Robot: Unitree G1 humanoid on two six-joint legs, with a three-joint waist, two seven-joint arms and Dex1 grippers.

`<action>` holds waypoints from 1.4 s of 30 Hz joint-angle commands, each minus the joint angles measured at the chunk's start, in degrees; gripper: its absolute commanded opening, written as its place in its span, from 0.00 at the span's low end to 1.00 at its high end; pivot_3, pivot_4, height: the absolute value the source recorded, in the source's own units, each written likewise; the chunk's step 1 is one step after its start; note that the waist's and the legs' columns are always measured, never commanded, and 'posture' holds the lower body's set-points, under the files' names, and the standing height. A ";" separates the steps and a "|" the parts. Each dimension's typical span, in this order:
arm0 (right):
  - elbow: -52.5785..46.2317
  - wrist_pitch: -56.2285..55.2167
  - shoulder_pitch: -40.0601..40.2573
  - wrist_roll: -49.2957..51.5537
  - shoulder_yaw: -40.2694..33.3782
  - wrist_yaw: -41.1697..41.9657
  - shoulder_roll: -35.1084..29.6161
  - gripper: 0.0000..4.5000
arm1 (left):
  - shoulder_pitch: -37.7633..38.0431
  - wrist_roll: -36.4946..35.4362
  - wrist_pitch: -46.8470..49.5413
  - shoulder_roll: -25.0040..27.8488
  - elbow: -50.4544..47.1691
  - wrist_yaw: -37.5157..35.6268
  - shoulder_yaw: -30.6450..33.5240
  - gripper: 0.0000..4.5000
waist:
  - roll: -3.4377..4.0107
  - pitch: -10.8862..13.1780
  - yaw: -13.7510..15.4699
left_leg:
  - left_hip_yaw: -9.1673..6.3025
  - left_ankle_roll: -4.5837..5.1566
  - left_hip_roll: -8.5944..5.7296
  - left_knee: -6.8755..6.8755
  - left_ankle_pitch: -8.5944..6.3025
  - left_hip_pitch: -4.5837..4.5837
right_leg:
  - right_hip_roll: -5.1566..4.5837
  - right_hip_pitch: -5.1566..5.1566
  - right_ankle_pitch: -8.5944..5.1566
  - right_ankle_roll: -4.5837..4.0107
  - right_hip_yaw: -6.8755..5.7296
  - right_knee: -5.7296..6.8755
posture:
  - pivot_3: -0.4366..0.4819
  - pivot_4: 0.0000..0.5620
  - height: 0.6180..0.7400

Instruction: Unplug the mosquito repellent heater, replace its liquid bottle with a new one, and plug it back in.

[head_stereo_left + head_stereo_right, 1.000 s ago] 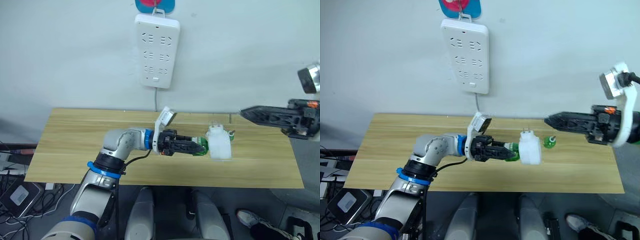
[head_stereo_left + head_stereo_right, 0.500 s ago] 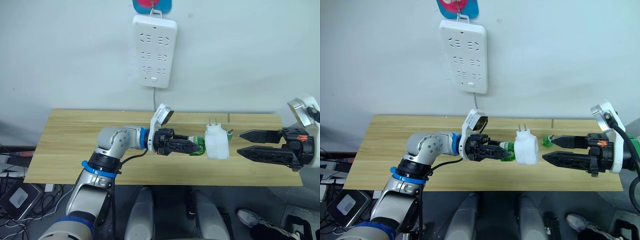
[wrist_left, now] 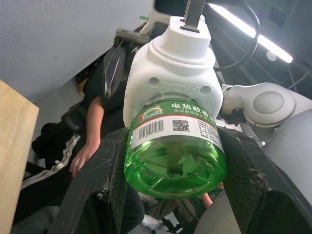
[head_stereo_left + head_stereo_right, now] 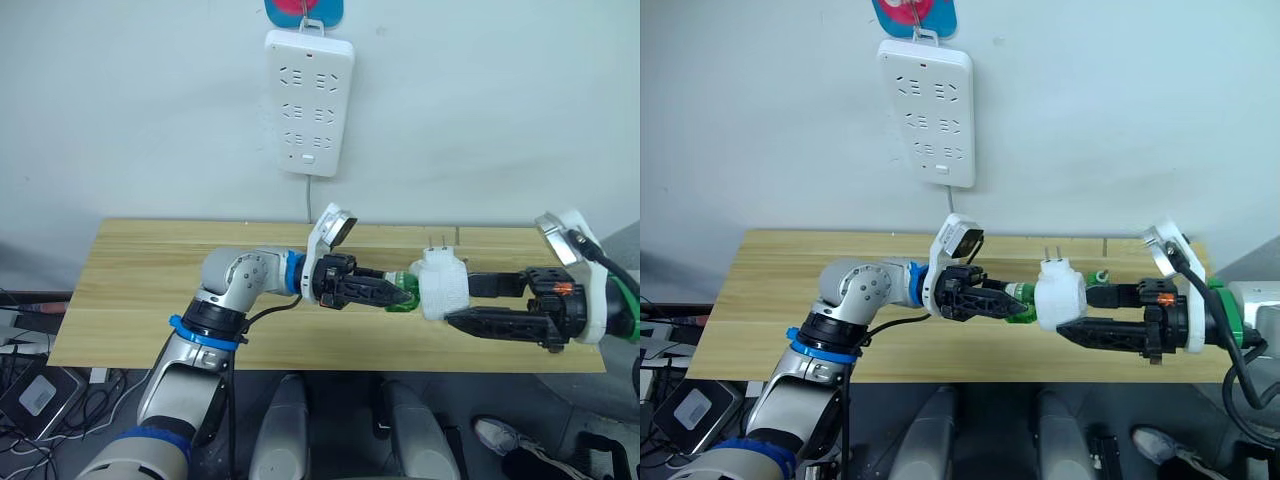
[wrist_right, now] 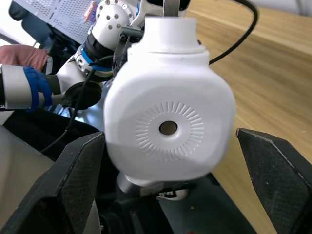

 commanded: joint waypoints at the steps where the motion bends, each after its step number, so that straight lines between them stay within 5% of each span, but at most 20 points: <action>1: -0.36 -1.70 -1.94 2.93 0.44 -1.73 0.34 0.99 | -0.56 -1.55 0.19 -0.21 -2.17 -1.41 -0.49 0.52 | 0.00 0.00 -0.02 | 0.00 0.00 0.00 0.00 0.00 0.00 | 0.00 0.00 0.00 0.00 0.00 0.00 | 0.59 0.57 1.00; 5: -0.30 -2.31 -2.72 6.11 1.42 -3.59 0.44 0.99 | -0.69 -1.09 -0.32 -0.09 -1.45 -1.52 -0.54 0.52 | 0.00 0.00 0.02 | -0.01 0.00 0.01 0.00 0.00 0.00 | 0.01 0.00 0.00 0.00 -0.01 0.00 | 0.59 0.57 1.00; 10: -1.28 -2.10 -2.37 7.67 1.70 -3.48 -0.37 0.66 | -0.92 -0.90 -0.67 -0.14 -1.12 -1.53 -0.50 0.52 | 0.00 0.00 0.03 | -0.01 0.00 0.00 0.00 0.00 -0.01 | -0.01 0.00 0.00 0.00 -0.01 0.00 | 0.60 0.57 1.00; 16: -1.28 -2.30 -2.19 7.58 1.76 -3.61 -0.34 0.66 | -0.92 -0.76 -1.03 -0.32 -0.90 -1.43 -0.56 0.52 | 0.00 0.00 0.03 | -0.01 0.01 0.00 0.00 0.00 0.00 | 0.00 0.00 0.00 -0.01 -0.01 0.00 | 0.60 0.57 1.00; 20: -0.50 -2.45 -1.08 6.35 1.06 -4.40 -0.29 0.66 | -1.28 0.63 -3.35 0.32 0.02 -1.35 0.07 0.79 | 0.00 0.00 0.03 | -0.02 0.01 0.00 0.00 0.00 -0.01 | 0.00 0.00 0.00 -0.01 -0.01 0.00 | 0.60 0.57 1.00; 24: -1.73 -3.57 3.04 4.30 -0.49 -6.62 0.66 0.66 | -2.31 8.10 -16.25 4.61 0.73 -5.49 -1.46 1.00 | 0.00 0.00 0.04 | -0.01 0.01 0.01 -0.01 0.00 0.00 | 0.01 -0.01 0.01 -0.02 -0.01 0.00 | 0.59 0.57 1.00; 28: -2.28 -5.89 6.14 1.92 0.12 -13.90 2.86 0.66 | -0.96 18.32 -32.48 8.74 -0.63 -7.82 -4.89 1.00 | 0.00 0.00 0.04 | 0.02 0.01 0.00 -0.02 0.00 0.01 | 0.01 -0.01 0.01 -0.02 0.03 -0.01 | 0.60 0.57 1.00; 34: -1.38 -9.22 5.98 7.48 4.08 -31.26 5.62 0.66 | 3.12 35.61 -67.18 5.82 -1.06 3.09 -5.89 1.00 | 0.00 0.00 0.23 | 0.03 0.01 0.04 -0.04 0.00 -0.04 | -0.11 -0.01 0.14 -0.25 0.07 -0.09 | 0.63 0.58 1.00; 42: 0.14 -16.11 1.79 16.55 11.37 -51.15 9.37 0.66 | 6.79 52.20 -72.98 2.60 -9.63 19.24 -11.64 1.00 | -0.01 0.00 0.24 | 0.03 0.02 -0.02 -0.03 0.00 -0.04 | -0.10 0.00 0.12 -0.18 0.10 -0.07 | 0.66 0.56 1.00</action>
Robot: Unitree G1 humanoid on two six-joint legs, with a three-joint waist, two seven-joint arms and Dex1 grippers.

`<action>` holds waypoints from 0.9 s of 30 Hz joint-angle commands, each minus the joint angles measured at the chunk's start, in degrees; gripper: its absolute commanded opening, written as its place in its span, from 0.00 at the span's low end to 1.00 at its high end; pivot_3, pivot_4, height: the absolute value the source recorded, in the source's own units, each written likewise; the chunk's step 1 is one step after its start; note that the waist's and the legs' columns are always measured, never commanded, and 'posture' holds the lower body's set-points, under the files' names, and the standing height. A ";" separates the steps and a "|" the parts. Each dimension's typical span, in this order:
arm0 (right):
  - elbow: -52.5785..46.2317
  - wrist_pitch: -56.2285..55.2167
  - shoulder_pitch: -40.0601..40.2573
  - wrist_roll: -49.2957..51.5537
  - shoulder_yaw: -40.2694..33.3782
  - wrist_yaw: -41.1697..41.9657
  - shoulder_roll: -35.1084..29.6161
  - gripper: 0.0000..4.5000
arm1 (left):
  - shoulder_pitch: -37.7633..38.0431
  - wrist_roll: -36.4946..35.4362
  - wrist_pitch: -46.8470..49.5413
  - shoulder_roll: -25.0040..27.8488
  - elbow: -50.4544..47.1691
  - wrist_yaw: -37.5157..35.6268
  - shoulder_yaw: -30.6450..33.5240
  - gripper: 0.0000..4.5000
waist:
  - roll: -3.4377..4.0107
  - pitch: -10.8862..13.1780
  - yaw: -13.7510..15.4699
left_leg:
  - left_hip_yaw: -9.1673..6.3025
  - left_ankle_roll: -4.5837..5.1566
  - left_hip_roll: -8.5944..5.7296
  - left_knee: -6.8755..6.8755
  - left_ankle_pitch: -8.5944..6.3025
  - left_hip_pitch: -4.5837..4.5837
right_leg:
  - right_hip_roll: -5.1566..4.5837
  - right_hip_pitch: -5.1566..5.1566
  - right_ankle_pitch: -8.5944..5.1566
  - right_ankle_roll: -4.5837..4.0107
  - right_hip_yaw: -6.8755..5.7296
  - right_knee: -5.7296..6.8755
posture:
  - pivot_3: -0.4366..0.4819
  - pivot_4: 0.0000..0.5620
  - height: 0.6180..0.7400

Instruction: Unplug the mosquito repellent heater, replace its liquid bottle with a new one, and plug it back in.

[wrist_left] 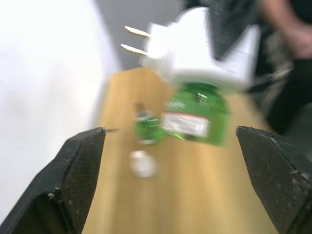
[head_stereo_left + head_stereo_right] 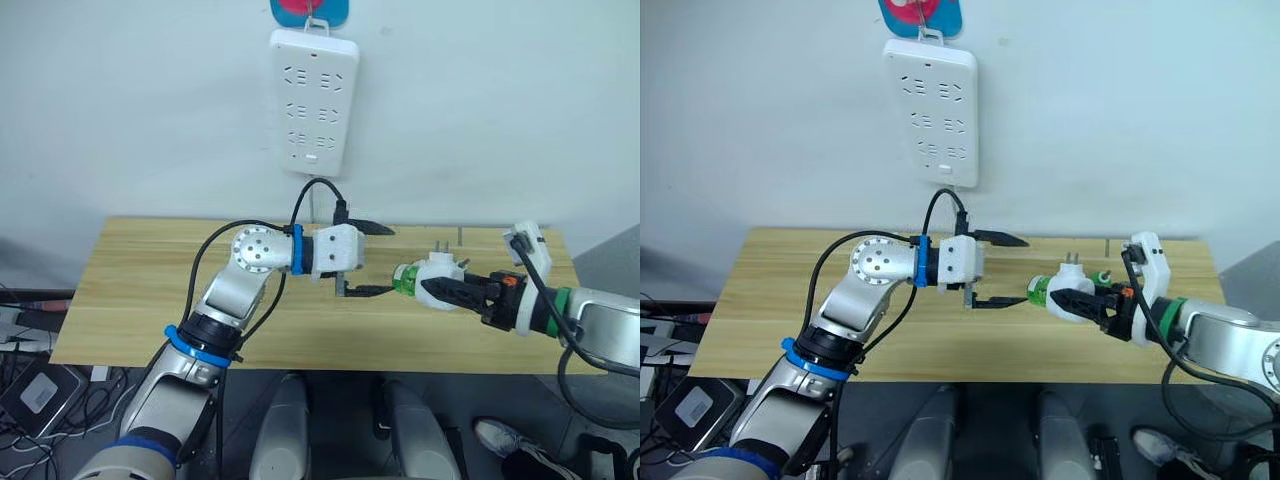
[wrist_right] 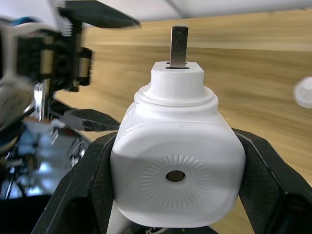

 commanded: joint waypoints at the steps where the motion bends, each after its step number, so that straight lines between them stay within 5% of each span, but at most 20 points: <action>1: -0.29 -3.47 -1.87 4.38 1.58 -6.81 1.16 0.66 | 1.94 5.52 -0.87 -1.35 -6.13 4.36 -3.69 1.00 | 0.00 0.00 -0.01 | -0.01 0.00 0.00 -0.02 0.00 0.00 | 0.00 -0.01 0.02 -0.04 -0.02 0.01 | 0.66 0.56 1.00; 21: -5.31 -7.09 -3.42 7.23 5.30 -13.91 3.26 0.66 | 0.72 20.05 0.78 -3.39 -5.05 13.02 -9.19 1.00 | 0.01 -0.01 -0.03 | -0.05 0.05 0.02 0.00 0.04 0.02 | 0.07 -0.01 0.04 -0.08 -0.05 0.06 | 0.64 0.53 1.00; 27: -5.72 -7.73 -2.91 7.23 5.39 -14.76 3.09 0.66 | 1.37 19.98 1.37 -2.94 -5.23 12.62 -9.55 0.66 | 0.01 -0.01 -0.04 | -0.05 0.05 0.03 0.00 0.04 0.02 | 0.07 -0.01 0.07 -0.12 -0.06 0.07 | 0.64 0.53 1.00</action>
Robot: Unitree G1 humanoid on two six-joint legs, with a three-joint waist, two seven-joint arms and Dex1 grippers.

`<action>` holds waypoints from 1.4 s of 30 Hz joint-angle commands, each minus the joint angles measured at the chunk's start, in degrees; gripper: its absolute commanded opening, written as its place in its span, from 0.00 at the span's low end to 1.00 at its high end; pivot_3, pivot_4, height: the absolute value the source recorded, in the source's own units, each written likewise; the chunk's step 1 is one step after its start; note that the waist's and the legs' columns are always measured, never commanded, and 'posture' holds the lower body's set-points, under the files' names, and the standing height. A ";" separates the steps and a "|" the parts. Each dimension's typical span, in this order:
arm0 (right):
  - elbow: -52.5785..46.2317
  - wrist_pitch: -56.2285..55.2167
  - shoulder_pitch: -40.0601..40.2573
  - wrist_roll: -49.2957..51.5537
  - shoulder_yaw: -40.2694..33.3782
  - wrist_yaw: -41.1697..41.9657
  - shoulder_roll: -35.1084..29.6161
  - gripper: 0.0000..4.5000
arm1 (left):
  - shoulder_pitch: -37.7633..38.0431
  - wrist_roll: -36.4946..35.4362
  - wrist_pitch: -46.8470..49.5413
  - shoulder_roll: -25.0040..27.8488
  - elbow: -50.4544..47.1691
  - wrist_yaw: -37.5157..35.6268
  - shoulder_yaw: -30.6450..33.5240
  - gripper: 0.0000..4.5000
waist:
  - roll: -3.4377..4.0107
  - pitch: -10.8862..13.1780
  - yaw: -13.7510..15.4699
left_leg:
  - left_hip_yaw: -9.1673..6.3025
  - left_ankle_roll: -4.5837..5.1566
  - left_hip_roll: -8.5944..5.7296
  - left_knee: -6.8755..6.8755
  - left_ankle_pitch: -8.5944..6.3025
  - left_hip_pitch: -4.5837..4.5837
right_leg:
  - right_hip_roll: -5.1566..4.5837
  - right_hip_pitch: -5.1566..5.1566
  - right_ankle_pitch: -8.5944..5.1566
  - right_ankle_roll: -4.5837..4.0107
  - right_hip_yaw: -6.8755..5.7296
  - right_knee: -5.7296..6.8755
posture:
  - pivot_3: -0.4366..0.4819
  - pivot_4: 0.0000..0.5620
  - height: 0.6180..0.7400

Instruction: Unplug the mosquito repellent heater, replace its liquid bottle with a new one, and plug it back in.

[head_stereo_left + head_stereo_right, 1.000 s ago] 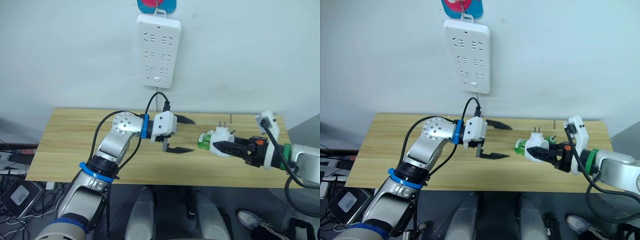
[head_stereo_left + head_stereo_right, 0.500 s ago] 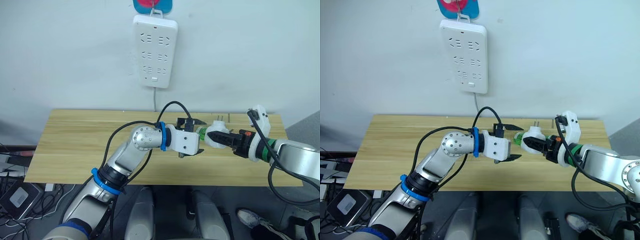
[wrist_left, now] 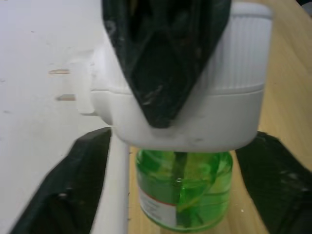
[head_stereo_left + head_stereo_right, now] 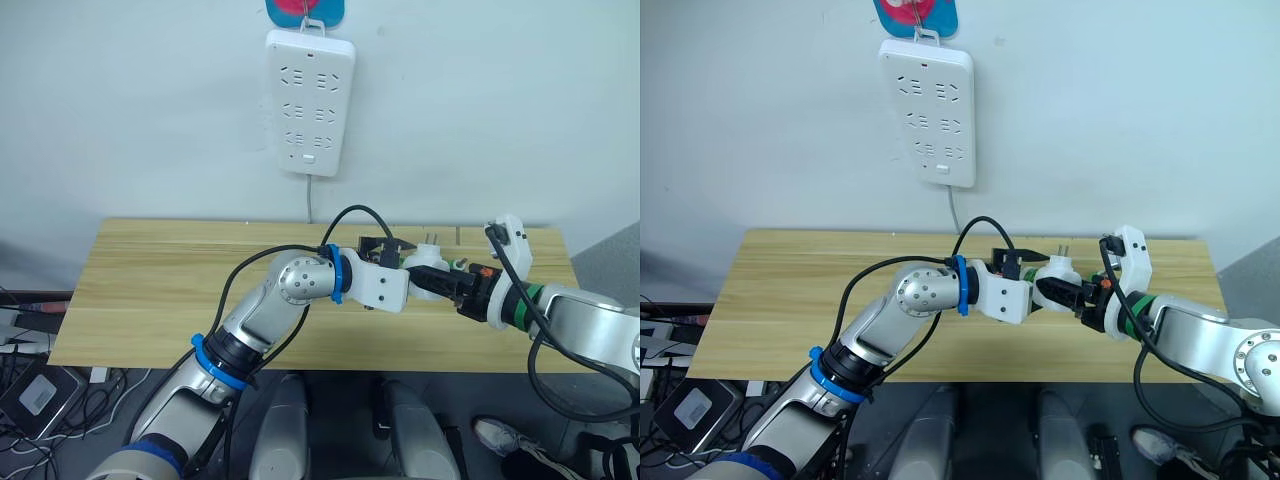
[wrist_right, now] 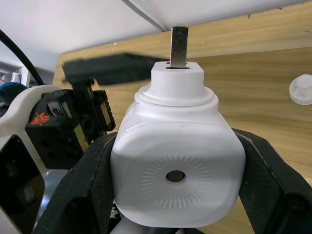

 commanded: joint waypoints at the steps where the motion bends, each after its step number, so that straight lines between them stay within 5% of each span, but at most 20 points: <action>1: -2.35 -1.18 0.37 1.46 -0.85 -0.18 -0.20 0.66 | 0.31 0.30 0.37 0.17 -0.97 -0.10 -0.62 0.60 | 0.00 0.00 0.00 | 0.00 0.00 0.00 0.00 0.00 0.00 | 0.00 0.00 0.00 0.00 0.00 0.00 | 0.64 0.53 1.00; 3: -2.38 -1.35 0.34 1.46 -0.78 -0.23 -0.21 0.66 | 0.32 0.35 0.61 0.45 -0.89 -0.34 -0.80 0.49 | 0.00 0.00 0.00 | 0.01 0.00 -0.01 0.00 0.00 0.00 | 0.00 0.00 0.00 0.00 0.00 0.00 | 0.64 0.53 1.00; 12: -1.90 -2.49 -1.89 1.46 0.22 -0.47 2.45 0.66 | 0.37 -0.15 0.38 0.25 -0.41 0.29 -0.73 0.49 | 0.00 0.00 -0.01 | 0.01 0.01 -0.01 0.00 0.00 0.00 | 0.00 0.00 0.01 -0.02 0.01 0.01 | 0.64 0.52 1.00; 17: -1.73 -1.62 -4.57 1.38 0.19 0.49 2.42 0.99 | 1.17 -2.21 2.43 -1.59 0.30 0.86 0.15 0.49 | 0.01 -0.04 -0.03 | 0.01 0.01 0.00 0.02 0.01 0.00 | 0.00 0.00 0.01 -0.02 0.00 0.03 | 0.63 0.52 1.00; 24: -2.78 -1.77 -6.70 -10.10 -3.44 4.84 -0.36 0.99 | 1.81 -5.09 3.40 -4.30 3.31 4.09 2.82 0.49 | 0.02 -0.05 -0.03 | 0.00 0.01 -0.03 0.03 0.01 0.00 | -0.02 0.01 0.02 -0.03 -0.02 0.02 | 0.62 0.50 1.00; 28: -6.87 -3.83 -5.96 -18.62 -6.03 7.60 0.16 0.99 | 4.16 -15.36 11.23 -10.96 4.33 5.65 8.67 0.49 | 0.02 -0.07 -0.04 | 0.00 0.01 -0.02 0.03 0.01 0.00 | -0.02 0.00 0.02 -0.02 -0.03 0.03 | 0.61 0.49 1.00; 35: -14.41 -6.96 -1.70 -34.85 -2.12 7.46 8.12 0.99 | 1.93 -25.71 19.45 -18.87 6.58 10.09 17.10 0.49 | -0.09 -0.41 -0.21 | -0.03 -0.01 -0.04 0.06 0.02 0.00 | -0.02 0.01 0.02 -0.01 -0.07 0.04 | 0.59 0.48 1.00; 42: -12.18 -7.03 -1.08 -47.34 2.30 9.59 15.20 0.99 | 1.27 -28.28 19.13 -18.41 6.59 7.72 16.26 0.49 | -0.05 -1.24 -0.21 | 0.00 -0.04 -0.04 0.07 0.06 0.03 | 0.00 0.03 0.04 0.03 -0.05 0.04 | 0.58 0.47 1.00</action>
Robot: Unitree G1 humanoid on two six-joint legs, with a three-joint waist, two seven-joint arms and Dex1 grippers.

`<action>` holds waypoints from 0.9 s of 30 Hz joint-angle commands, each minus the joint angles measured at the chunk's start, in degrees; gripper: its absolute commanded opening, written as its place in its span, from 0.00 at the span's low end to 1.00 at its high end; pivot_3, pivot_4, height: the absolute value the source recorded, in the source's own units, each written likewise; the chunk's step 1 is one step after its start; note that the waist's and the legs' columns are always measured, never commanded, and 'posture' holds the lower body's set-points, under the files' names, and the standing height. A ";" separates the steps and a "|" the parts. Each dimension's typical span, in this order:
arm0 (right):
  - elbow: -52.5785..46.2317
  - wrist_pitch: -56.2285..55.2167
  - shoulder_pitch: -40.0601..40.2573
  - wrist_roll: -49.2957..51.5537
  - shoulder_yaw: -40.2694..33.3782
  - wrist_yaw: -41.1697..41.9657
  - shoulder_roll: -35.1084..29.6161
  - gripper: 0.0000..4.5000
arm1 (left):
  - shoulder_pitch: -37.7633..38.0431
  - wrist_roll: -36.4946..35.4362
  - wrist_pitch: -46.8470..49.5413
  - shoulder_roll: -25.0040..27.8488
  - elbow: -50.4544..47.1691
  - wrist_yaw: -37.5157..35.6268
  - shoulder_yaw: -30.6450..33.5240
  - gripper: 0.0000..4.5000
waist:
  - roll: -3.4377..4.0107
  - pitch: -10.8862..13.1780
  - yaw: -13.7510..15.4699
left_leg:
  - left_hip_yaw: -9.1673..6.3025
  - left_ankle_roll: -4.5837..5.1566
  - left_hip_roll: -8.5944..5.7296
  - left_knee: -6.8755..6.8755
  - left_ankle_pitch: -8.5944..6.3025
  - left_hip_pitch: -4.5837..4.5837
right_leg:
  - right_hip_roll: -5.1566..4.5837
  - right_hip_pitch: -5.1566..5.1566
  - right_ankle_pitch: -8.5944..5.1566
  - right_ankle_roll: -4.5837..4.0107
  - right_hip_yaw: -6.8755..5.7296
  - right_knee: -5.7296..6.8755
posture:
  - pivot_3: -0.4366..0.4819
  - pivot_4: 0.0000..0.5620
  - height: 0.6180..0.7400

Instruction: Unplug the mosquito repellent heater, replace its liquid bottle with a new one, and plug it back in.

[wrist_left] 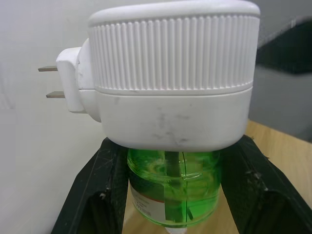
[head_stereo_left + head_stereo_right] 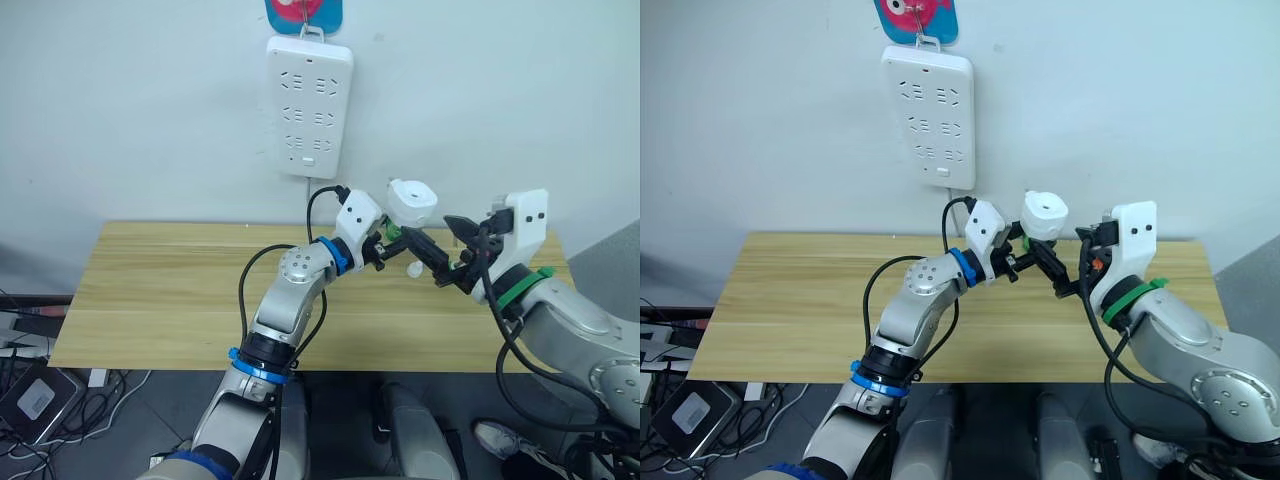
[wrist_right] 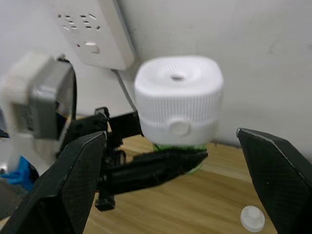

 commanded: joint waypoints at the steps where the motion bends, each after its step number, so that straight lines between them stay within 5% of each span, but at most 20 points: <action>1: 0.85 -1.42 -0.96 -6.32 1.03 1.76 3.04 0.99 | -0.26 -2.19 -0.66 0.16 -1.87 -2.38 -1.29 0.49 | 0.02 -0.21 0.00 | 0.00 0.00 -0.01 -0.01 0.00 0.00 | 0.00 0.00 0.03 -0.05 0.00 0.00 | 0.58 0.47 1.00; 12: 4.87 0.16 -5.15 -14.78 1.24 4.36 13.15 0.99 | 0.33 -3.35 0.49 0.43 -3.20 -2.70 -1.94 0.49 | 0.07 -0.32 -0.19 | -0.01 0.02 0.01 -0.03 0.03 0.04 | 0.03 0.02 0.07 -0.12 -0.01 0.01 | 0.58 0.47 1.00; 18: 4.43 1.83 -3.77 -15.43 0.51 6.26 15.82 0.67 | 0.97 -3.70 1.13 0.74 -4.21 -2.05 -1.81 0.49 | 0.08 -0.32 -0.18 | -0.02 0.02 0.02 -0.02 0.03 0.05 | 0.03 0.02 0.08 -0.13 -0.01 0.02 | 0.59 0.48 1.00; 22: 4.50 2.44 -3.97 -15.72 -0.06 6.84 17.60 0.67 | 0.89 -4.44 1.45 0.92 -4.14 -1.90 -1.40 0.49 | 0.08 -0.34 -0.14 | -0.01 0.03 0.02 -0.02 0.04 0.06 | 0.03 0.02 0.08 -0.13 -0.01 0.03 | 0.60 0.47 1.00; 27: 4.86 2.12 -3.73 -18.41 -0.44 8.35 18.53 0.67 | 3.20 -8.26 4.92 3.37 -7.54 -3.99 0.56 0.86 | 0.09 -0.39 -0.05 | -0.02 0.03 0.03 -0.04 0.04 0.06 | 0.03 0.02 0.08 -0.14 -0.02 0.03 | 0.63 0.45 1.00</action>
